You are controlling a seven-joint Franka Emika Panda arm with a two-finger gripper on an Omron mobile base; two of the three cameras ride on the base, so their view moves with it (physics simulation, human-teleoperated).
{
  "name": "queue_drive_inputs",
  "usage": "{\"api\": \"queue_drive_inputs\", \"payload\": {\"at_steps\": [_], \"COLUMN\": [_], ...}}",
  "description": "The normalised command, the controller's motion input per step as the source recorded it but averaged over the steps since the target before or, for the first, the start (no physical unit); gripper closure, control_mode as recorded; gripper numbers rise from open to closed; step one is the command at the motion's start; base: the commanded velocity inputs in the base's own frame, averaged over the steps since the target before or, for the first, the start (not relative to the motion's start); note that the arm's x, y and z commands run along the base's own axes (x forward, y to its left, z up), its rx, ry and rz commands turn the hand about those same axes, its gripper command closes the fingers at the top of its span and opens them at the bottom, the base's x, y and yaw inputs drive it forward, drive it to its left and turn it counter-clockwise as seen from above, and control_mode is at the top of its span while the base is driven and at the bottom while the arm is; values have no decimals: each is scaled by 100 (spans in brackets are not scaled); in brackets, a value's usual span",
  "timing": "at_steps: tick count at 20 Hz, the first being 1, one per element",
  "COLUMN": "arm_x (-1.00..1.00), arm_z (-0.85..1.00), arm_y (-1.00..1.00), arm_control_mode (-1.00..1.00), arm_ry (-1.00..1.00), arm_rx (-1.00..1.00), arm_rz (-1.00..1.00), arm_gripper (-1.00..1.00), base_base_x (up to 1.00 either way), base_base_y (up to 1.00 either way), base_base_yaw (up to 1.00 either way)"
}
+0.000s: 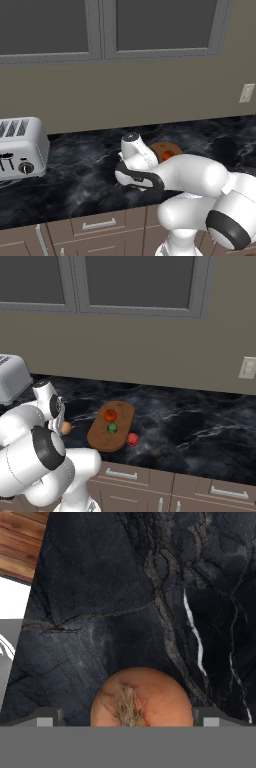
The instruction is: Place the avocado, onion, tomato, and bell pepper on the cutting board.
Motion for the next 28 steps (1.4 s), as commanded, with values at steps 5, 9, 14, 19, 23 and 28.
{"api": "queue_drive_inputs", "payload": {"at_steps": [5,9,14,19,23,28], "arm_x": [0,0,0,0,-19,-27], "arm_z": [-30,-21,-12,-1,17,46], "arm_y": [-2,-3,0,0,-7,-16], "arm_control_mode": [-100,-100,-100,-100,-100,-100], "arm_ry": [-6,-7,-4,-7,-18,-18], "arm_rx": [-2,-1,-3,-1,0,0], "arm_rz": [18,17,14,12,12,6], "arm_gripper": [-100,-100,100,100,100,100], "base_base_x": [0,0,0,0,0,0], "base_base_y": [0,0,0,0,0,0], "base_base_yaw": [0,0,0,0,0,0]}}
